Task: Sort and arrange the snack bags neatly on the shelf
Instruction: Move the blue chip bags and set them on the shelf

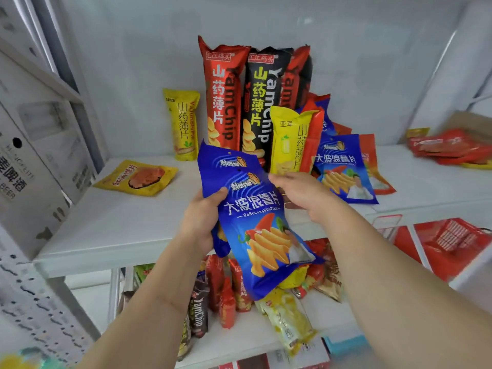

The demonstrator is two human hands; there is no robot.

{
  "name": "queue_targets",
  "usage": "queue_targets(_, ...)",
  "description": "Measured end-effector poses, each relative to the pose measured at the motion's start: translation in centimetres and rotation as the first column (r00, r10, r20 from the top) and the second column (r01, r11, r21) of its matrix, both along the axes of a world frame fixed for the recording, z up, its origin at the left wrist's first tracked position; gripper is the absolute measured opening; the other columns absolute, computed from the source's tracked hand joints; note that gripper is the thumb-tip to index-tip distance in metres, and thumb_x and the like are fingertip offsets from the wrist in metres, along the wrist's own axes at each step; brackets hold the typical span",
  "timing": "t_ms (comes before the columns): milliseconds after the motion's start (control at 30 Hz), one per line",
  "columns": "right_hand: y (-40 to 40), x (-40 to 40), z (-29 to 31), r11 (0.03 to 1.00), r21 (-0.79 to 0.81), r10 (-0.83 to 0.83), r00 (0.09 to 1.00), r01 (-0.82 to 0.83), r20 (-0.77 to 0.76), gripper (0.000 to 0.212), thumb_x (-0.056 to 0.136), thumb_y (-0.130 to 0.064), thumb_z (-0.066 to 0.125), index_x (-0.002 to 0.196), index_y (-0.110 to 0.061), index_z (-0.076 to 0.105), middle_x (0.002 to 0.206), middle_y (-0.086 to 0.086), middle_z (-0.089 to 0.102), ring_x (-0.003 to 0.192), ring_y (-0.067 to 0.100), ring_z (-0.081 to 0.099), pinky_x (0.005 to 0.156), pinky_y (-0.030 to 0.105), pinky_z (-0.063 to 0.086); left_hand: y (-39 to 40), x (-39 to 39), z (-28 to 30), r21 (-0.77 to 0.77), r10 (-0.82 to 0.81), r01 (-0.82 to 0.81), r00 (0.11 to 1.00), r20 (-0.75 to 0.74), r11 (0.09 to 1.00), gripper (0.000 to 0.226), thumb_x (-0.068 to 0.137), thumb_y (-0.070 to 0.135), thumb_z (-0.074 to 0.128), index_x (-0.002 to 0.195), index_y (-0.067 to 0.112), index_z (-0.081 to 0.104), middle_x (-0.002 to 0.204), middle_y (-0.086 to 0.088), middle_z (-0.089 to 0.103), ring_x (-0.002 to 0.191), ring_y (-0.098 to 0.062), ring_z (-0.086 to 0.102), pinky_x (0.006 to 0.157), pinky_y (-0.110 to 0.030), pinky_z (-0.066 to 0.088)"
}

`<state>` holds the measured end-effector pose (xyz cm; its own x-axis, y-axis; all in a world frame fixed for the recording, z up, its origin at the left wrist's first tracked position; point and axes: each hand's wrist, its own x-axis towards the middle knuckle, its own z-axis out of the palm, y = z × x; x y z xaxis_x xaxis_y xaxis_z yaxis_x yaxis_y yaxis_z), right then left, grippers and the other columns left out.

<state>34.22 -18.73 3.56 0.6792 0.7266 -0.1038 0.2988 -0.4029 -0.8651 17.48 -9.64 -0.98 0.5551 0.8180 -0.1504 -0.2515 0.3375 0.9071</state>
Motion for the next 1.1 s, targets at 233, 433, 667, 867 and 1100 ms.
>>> queue_targets(233, -7.9, 8.1, -0.1, 0.998, 0.056, -0.018, 0.999, 0.021, -0.049, 0.032, 0.093, -0.049, 0.061, 0.110, -0.021, 0.062, 0.106, 0.006, 0.070, 0.099, 0.022, 0.069, 0.096, 0.044, 0.053, -7.6, 6.2, 0.0, -0.047, 0.072, -0.070, 0.997, 0.038, 0.996, 0.016, 0.094, 0.023, 0.066, 0.108, 0.015, 0.061, 0.089, -0.007, 0.079, 0.072, -0.023, 0.076, 0.057, -0.036, 0.061)
queue_targets(433, -11.2, 13.3, -1.6, 0.997, 0.072, 0.033, 0.996, -0.026, -0.087, 0.031, 0.093, -0.046, 0.060, 0.106, -0.018, 0.065, 0.100, 0.003, 0.071, 0.089, 0.019, 0.070, 0.082, 0.035, 0.055, -12.9, 9.6, -0.2, -0.010, 0.175, -0.175, 0.983, 0.052, 0.985, 0.017, 0.096, 0.024, 0.065, 0.111, 0.018, 0.061, 0.095, -0.006, 0.078, 0.077, -0.023, 0.076, 0.056, -0.034, 0.060)
queue_targets(667, -12.0, 20.3, -1.1, 0.966, 0.197, -0.162, 0.986, 0.168, -0.051, 0.036, 0.093, -0.039, 0.060, 0.067, -0.014, 0.059, 0.073, 0.006, 0.069, 0.072, 0.027, 0.065, 0.074, 0.041, 0.054, -16.4, 13.5, -0.2, 0.116, 0.166, -0.164, 0.986, -0.008, 0.980, 0.013, 0.096, 0.029, 0.063, 0.107, 0.022, 0.063, 0.096, -0.005, 0.078, 0.081, -0.026, 0.075, 0.088, -0.057, 0.054)
queue_targets(867, -9.6, 25.0, -1.4, 0.972, 0.122, -0.189, 0.978, 0.199, -0.086, 0.033, 0.090, -0.044, 0.065, 0.103, -0.013, 0.063, 0.099, 0.004, 0.068, 0.092, 0.027, 0.065, 0.079, 0.036, 0.052, -14.9, 17.5, 0.0, 0.213, 0.152, -0.138, 0.987, -0.051, 0.967, 0.022, 0.096, 0.030, 0.063, 0.115, 0.019, 0.061, 0.098, -0.004, 0.078, 0.085, -0.026, 0.076, 0.074, -0.044, 0.061)
queue_targets(1100, -5.6, 28.2, -2.4, 0.974, 0.099, -0.173, 0.949, 0.205, -0.263, 0.035, 0.081, -0.039, 0.078, 0.092, -0.010, 0.062, 0.098, 0.010, 0.071, 0.090, 0.032, 0.069, 0.088, 0.046, 0.057, -13.5, 20.7, -0.6, 0.181, 0.136, -0.121, 0.988, -0.072, 0.976, 0.026, 0.094, 0.032, 0.065, 0.116, 0.018, 0.060, 0.101, -0.008, 0.077, 0.090, -0.031, 0.075, 0.081, -0.052, 0.060)
